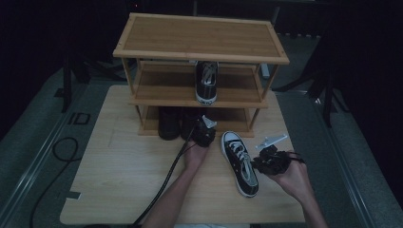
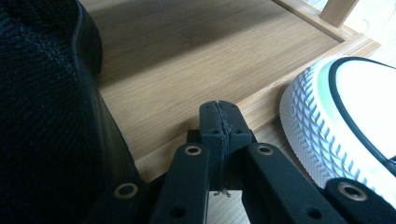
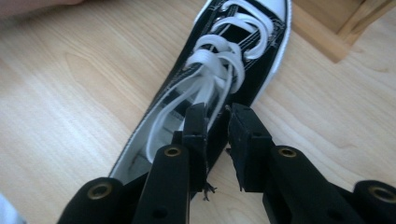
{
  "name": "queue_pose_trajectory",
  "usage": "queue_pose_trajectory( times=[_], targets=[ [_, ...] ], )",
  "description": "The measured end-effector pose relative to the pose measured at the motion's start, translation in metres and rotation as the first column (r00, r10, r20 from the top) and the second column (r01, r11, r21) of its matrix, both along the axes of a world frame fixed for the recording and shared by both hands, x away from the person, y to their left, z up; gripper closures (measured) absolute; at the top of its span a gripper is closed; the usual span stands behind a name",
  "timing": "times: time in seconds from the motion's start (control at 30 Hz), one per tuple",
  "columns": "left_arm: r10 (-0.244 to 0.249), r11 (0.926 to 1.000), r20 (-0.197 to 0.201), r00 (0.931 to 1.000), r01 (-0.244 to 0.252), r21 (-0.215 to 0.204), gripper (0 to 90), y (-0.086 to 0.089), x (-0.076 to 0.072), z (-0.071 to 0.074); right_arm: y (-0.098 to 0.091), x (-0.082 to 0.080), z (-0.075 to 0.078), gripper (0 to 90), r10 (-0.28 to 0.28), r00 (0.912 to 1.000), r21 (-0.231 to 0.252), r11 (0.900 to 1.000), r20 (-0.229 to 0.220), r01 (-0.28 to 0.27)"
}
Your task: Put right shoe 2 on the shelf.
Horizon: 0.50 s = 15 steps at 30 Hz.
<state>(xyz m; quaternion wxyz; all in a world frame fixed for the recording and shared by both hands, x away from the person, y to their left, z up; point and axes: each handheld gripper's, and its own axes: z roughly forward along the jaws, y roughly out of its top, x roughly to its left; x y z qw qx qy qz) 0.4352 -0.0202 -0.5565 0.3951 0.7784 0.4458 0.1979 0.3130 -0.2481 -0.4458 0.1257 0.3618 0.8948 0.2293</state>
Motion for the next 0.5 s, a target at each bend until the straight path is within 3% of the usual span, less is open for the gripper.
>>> queue_pose_trajectory(
  times=[0.33,0.5],
  targets=[
    [0.057,0.9983,0.002,0.9984,-0.057,0.012,90.0,-0.0053,0.0036,0.0006,0.0042,0.0011,-0.001,74.0,0.013,0.9999,-0.008,0.9999,-0.004,-0.013],
    [0.085,0.9961,0.006,0.9964,-0.085,0.022,90.0,-0.0101,0.0067,0.0008,0.008,0.003,-0.0056,74.9,-0.013,0.9995,-0.033,0.9994,-0.029,0.012]
  ],
)
